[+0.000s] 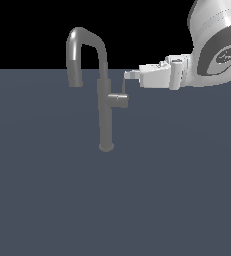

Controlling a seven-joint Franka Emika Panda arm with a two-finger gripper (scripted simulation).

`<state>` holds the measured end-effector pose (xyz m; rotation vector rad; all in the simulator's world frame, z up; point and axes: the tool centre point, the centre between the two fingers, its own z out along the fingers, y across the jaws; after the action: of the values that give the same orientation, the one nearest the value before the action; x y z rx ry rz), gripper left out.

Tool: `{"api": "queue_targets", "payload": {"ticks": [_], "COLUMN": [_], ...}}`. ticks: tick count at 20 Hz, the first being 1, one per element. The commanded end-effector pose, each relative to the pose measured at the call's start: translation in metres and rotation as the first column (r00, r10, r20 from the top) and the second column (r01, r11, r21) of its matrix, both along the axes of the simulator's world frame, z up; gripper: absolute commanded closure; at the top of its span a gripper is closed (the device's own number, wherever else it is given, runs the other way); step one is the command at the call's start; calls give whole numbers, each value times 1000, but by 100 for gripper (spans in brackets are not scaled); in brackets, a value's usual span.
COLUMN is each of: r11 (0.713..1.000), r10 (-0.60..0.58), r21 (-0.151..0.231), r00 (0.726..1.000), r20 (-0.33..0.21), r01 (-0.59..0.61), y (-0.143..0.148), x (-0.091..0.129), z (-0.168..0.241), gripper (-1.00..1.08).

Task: Turn on the faucet by rotating a designated handle.

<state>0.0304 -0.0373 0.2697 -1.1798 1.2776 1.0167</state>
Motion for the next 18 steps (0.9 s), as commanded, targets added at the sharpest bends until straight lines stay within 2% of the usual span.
{"api": "queue_targets", "payload": {"ticks": [1,8,18], "r11": [999,994,994], "r10": [-32,-76,-74], "r21": [31,76,75], "r00": [999,995,995], "r20": [-24,-63,-60], "r01": [33,81,78], "y": [0,2,2], "x": [3,6,6], "z": [-9,-22,-21], "gripper": [108,108,108]}}
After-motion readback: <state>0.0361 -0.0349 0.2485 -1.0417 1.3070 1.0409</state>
